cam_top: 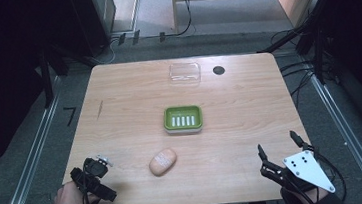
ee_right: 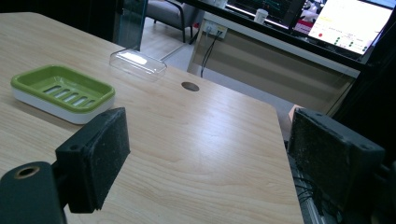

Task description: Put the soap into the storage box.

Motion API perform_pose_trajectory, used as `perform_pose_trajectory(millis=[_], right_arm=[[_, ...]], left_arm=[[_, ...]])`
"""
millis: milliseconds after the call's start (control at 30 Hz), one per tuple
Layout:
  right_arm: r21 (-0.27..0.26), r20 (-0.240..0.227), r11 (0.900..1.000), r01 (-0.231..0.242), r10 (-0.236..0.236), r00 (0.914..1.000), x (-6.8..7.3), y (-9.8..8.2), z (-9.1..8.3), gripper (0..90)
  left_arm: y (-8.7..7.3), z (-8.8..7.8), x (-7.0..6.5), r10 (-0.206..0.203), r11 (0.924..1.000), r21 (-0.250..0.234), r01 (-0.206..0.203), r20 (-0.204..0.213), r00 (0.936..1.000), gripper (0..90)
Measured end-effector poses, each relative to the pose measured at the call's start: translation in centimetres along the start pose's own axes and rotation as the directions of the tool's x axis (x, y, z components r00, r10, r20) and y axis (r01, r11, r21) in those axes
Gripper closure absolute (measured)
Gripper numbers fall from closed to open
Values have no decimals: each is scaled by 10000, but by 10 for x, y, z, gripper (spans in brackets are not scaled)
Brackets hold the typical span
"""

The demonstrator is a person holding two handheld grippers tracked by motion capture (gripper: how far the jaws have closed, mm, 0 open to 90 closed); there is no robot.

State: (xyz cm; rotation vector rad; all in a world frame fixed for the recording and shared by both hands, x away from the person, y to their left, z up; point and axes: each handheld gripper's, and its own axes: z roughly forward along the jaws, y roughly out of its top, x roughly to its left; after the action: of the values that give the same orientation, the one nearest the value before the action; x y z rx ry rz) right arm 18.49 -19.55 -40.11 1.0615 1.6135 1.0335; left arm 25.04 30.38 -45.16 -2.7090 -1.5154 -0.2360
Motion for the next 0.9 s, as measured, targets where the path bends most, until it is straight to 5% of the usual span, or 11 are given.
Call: perform_pose_trajectory(millis=[900], right_arm=[[-42,-184,10000,42,-43,9998,1,2,5,134]], left_arm=[[19,-10,-15,-45,9973,-724,85,558,9984,0]])
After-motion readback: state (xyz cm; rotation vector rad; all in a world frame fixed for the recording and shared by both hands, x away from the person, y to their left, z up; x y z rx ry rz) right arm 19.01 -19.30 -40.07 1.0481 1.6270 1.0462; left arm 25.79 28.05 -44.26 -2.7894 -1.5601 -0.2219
